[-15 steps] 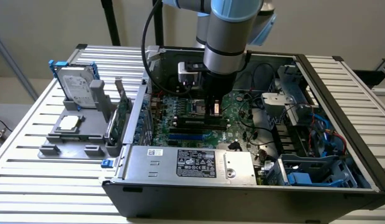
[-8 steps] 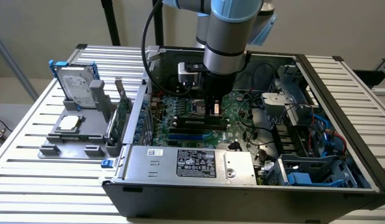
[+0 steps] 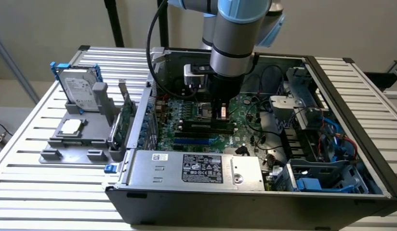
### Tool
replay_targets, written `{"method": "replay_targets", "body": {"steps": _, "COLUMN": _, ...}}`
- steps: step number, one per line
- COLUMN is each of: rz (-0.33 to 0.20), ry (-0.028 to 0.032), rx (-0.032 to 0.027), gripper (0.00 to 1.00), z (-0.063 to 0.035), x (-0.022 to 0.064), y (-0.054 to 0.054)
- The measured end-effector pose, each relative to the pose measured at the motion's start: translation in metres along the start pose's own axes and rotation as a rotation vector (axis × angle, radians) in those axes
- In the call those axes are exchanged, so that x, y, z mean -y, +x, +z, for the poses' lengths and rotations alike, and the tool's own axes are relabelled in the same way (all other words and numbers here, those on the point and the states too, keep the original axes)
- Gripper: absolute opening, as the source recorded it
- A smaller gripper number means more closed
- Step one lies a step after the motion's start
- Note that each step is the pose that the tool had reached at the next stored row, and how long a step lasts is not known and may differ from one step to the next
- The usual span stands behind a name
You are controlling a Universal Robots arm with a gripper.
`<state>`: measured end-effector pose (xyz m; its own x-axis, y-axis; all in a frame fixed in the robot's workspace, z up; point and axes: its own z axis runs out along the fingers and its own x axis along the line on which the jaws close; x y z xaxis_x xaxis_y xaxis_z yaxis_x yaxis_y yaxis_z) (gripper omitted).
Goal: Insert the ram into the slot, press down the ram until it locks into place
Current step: 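Insert the ram into the slot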
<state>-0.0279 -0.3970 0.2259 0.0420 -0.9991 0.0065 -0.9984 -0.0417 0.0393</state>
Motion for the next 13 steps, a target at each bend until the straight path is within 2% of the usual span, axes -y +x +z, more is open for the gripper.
{"method": "replay_targets", "body": {"steps": 13, "rz": 0.006, "ry": 0.0002, "rx": 0.0006, "gripper": 0.13, "z": 0.0028, "x": 0.0000, "y": -0.0001}}
